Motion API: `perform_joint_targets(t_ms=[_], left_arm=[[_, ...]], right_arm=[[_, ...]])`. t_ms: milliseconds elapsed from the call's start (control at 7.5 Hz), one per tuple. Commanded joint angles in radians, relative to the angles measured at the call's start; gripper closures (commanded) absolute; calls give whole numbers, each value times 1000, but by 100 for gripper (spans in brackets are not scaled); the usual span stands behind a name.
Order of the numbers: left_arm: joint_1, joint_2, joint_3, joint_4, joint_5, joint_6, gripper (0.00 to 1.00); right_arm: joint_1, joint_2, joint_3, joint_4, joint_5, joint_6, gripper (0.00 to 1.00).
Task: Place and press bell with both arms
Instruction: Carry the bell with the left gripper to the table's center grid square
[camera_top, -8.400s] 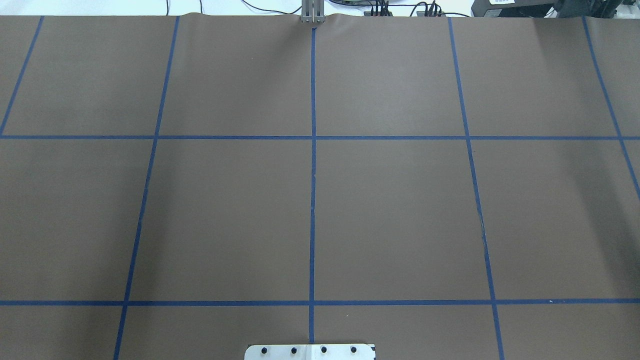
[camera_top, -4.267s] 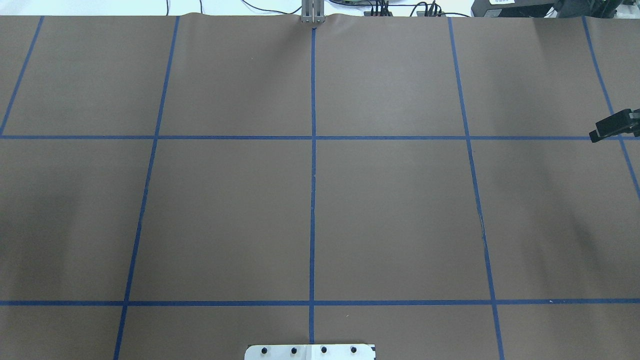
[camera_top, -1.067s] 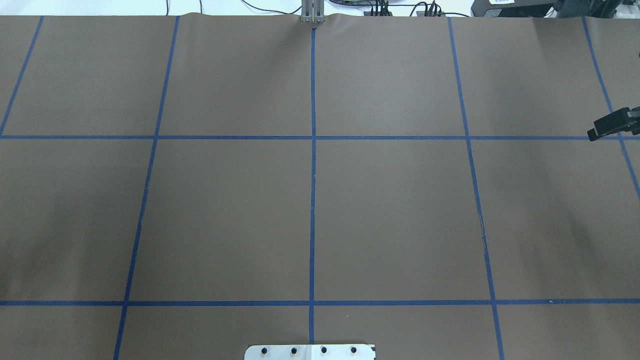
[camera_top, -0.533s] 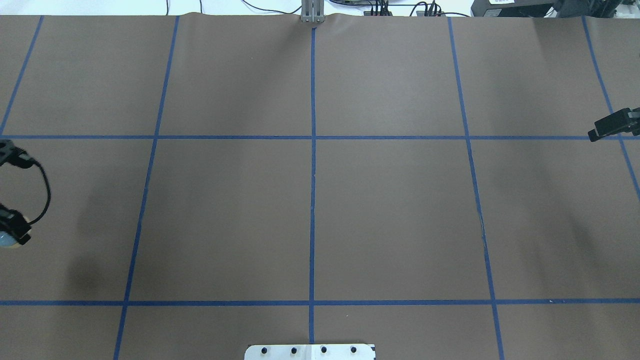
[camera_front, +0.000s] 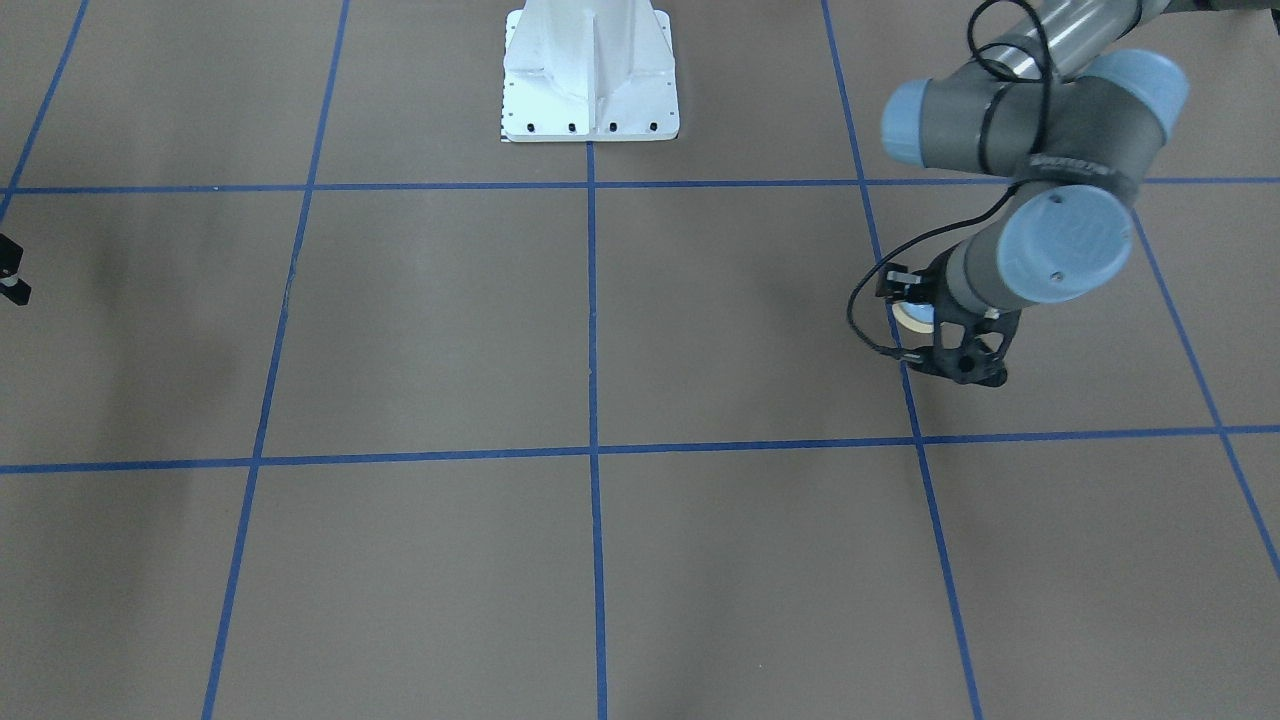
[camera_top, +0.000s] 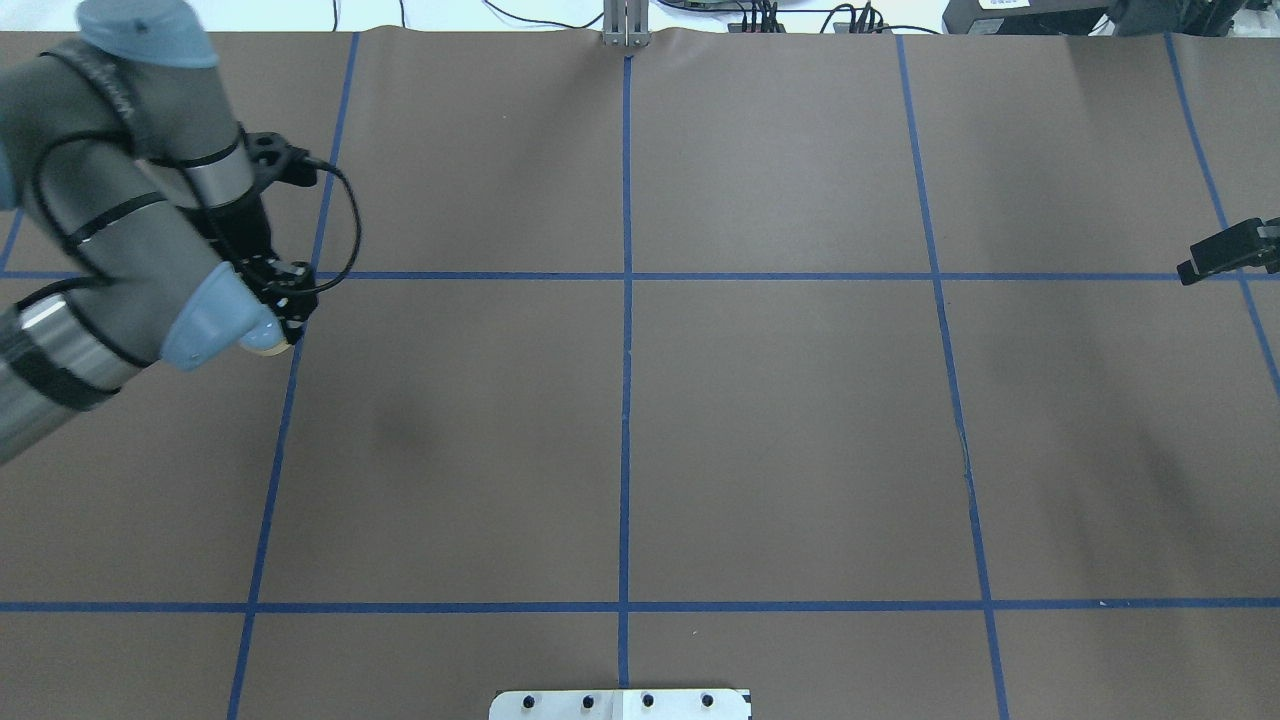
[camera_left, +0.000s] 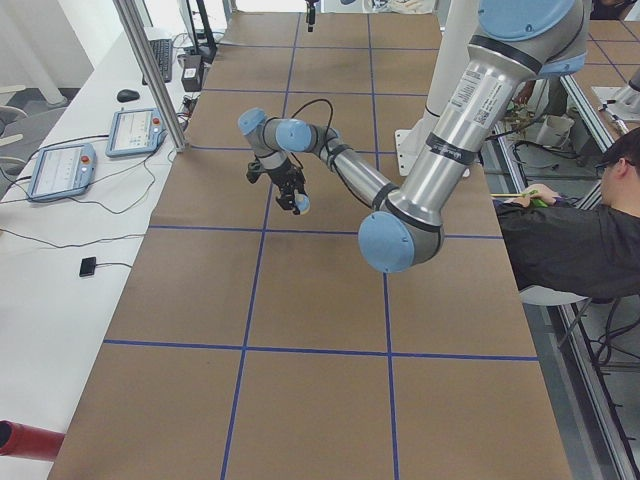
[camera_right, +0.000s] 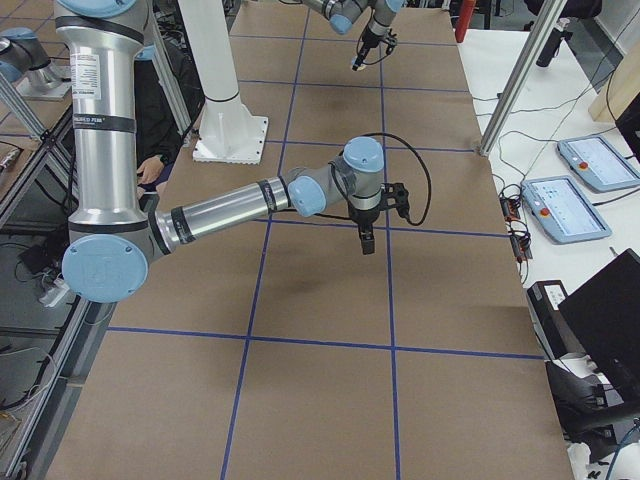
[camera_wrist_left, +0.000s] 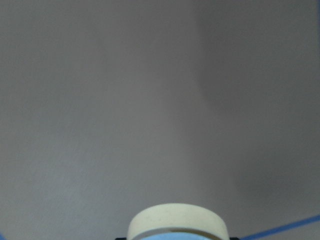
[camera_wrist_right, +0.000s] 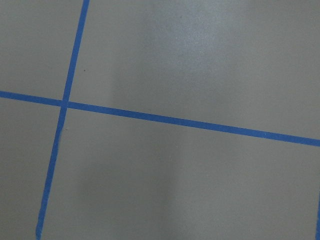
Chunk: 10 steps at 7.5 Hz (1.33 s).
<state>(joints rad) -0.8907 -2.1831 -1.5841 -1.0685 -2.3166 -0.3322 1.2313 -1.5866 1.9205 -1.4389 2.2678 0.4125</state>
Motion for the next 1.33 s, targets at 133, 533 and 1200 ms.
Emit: perform_joint_targets(t_ms=[133, 533, 1200], left_arm=[[104, -359, 350, -14, -1, -222, 100], [171, -519, 595, -242, -4, -437, 100], [233, -572, 743, -439, -4, -553, 87]], right_arm=[[0, 2, 0, 0, -1, 0, 0], [-1, 2, 0, 0, 1, 0, 0], [-1, 2, 0, -2, 1, 2, 0]])
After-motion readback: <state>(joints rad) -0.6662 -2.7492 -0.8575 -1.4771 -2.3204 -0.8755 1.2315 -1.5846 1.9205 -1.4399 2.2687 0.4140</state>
